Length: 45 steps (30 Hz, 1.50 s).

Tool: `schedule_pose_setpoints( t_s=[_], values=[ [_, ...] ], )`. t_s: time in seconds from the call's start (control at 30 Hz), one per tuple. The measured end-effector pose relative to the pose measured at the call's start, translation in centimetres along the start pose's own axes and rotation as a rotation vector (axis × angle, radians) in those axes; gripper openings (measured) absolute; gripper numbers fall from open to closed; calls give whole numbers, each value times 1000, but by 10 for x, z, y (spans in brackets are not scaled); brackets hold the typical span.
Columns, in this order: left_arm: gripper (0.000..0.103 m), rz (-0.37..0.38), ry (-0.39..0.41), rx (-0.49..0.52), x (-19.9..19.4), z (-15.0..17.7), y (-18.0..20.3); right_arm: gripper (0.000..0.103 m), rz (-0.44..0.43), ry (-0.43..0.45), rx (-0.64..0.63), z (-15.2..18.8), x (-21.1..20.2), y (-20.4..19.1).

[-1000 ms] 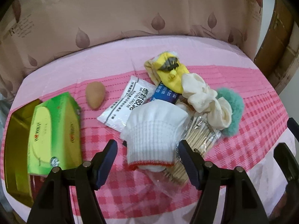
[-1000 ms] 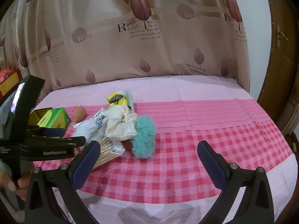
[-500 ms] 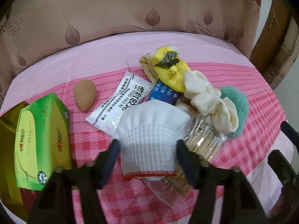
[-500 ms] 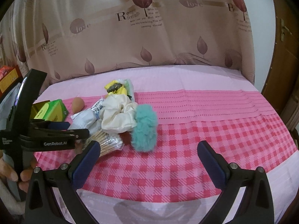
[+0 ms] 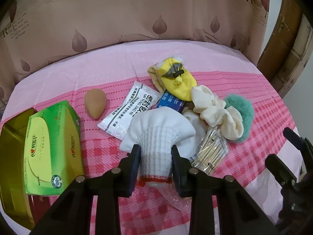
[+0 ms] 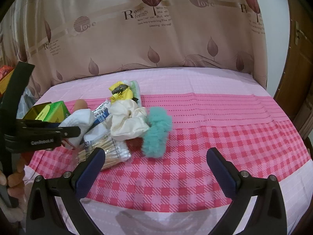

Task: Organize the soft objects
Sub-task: 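Reach the left gripper to the white knit glove and close on it, then carry the glove over the gold tin with the left gripper while the right gripper grasps the teal pom-pom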

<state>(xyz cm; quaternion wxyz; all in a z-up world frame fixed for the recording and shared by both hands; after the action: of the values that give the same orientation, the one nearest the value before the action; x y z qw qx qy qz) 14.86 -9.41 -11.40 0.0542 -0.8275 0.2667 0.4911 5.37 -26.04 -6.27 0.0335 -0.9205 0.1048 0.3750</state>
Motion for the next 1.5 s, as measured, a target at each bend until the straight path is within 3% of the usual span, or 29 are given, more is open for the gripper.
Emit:
schedule_pose_setpoints(
  t_s=[0.27,0.37,0.53,0.67,1.07,1.5],
  values=[
    [30,-11,29,-21,-17,3,-6,102,-5,13,-6,-1,1,-1],
    [31,-14,45,-27,-25,4,-10,95,-10,15,-18,-2,4,0],
    [30,-41,74,-35,-41,6,-23,93,1,-2,-5,-4,14,7],
    [31,-68,97,-64,-53,6,-42,84,22,-24,13,-5,26,14],
    [31,-208,157,-216,-95,16,-138,74,76,-96,35,-6,70,36],
    [31,-361,132,-371,-116,57,-241,73,95,-147,16,-12,113,33]
  ],
)
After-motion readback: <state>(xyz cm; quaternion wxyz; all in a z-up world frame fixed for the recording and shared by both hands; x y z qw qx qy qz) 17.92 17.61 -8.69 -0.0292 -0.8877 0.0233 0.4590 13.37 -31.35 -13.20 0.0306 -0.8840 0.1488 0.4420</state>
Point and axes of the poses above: each gripper's, at about its wrist camera, not at the fingertips, and x roughly the way its jaws point, y to its right, z to its underside, the point moved 6 cm from there along x, roughly the way its jaws point, and after that the axes turned 6 degrees about z, right-handed, at the moved point
